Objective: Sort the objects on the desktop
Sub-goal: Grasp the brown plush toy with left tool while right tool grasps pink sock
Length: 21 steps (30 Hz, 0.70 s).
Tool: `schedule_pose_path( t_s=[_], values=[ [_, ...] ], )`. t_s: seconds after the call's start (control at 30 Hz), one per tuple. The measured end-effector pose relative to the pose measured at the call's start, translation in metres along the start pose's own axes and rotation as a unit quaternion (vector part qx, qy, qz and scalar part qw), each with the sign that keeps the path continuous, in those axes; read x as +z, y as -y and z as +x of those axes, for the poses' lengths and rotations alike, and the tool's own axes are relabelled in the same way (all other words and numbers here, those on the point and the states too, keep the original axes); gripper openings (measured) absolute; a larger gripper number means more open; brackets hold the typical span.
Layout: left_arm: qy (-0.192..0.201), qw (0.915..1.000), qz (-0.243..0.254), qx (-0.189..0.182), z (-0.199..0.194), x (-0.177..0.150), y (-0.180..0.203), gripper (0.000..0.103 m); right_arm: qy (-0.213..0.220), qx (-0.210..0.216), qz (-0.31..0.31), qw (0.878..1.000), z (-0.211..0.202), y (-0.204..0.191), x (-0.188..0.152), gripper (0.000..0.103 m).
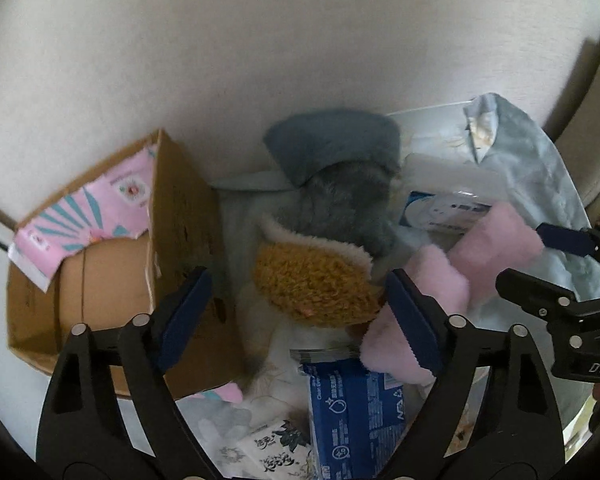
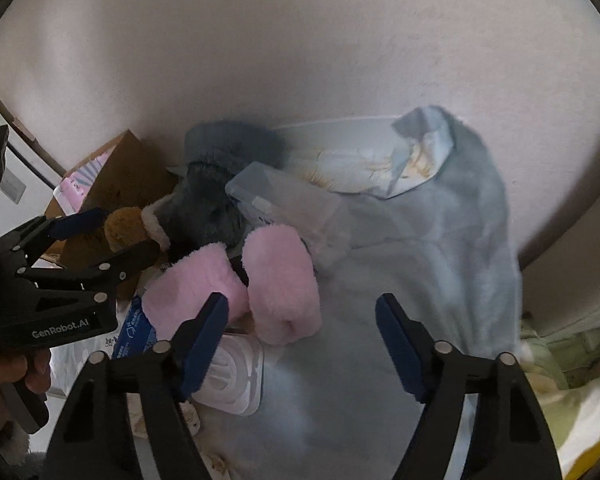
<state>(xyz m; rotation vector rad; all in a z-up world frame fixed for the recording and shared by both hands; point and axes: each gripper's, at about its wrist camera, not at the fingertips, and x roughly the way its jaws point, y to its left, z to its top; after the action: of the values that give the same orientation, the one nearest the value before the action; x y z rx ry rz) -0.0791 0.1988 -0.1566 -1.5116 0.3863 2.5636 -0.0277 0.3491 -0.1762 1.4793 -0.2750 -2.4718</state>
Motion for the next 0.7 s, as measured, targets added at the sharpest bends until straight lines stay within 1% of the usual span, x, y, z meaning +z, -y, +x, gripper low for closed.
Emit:
schedule_pose_path(
  t_s=[0.07, 0.1, 0.13, 0.17, 0.2, 0.23, 0.33, 0.53, 0.7],
  values=[
    [0.006, 1.0000, 0.004, 0.003, 0.002, -0.001, 0.000, 0.076, -0.007, 0.003, -0.002, 1.000, 0.008, 0.000, 0.000, 0.066],
    [0.002, 1.0000, 0.006, -0.002, 0.005, -0.001, 0.001, 0.064, -0.010, 0.005, -0.002, 1.000, 0.011, 0.000, 0.000, 0.060],
    [-0.005, 0.9999, 0.005, -0.012, 0.008, 0.000, 0.001, 0.054, -0.015, 0.009, 0.000, 1.000, 0.014, 0.002, 0.000, 0.050],
    [-0.003, 1.0000, 0.006, -0.003, 0.008, 0.000, 0.002, 0.052, -0.020, 0.015, 0.005, 1.000, 0.017, 0.003, 0.000, 0.044],
    [0.002, 1.0000, 0.007, -0.001, 0.008, 0.000, 0.003, 0.050, -0.025, 0.022, 0.010, 0.999, 0.019, 0.004, 0.000, 0.029],
    [0.004, 1.0000, 0.005, -0.002, 0.007, 0.000, 0.003, 0.047, -0.027, 0.030, 0.013, 0.999, 0.019, 0.004, -0.001, 0.027],
    [0.006, 0.9999, -0.004, -0.013, 0.002, -0.001, 0.000, 0.044, -0.020, 0.027, 0.010, 0.999, 0.014, -0.001, -0.003, 0.024],
    [0.019, 0.9995, -0.005, -0.023, -0.018, -0.002, -0.002, 0.043, -0.008, 0.009, -0.017, 1.000, -0.003, -0.016, -0.007, 0.024],
    [0.034, 0.9987, -0.008, -0.038, -0.042, -0.005, -0.003, 0.043, 0.005, -0.006, -0.024, 1.000, -0.023, -0.025, -0.011, 0.024]
  ],
)
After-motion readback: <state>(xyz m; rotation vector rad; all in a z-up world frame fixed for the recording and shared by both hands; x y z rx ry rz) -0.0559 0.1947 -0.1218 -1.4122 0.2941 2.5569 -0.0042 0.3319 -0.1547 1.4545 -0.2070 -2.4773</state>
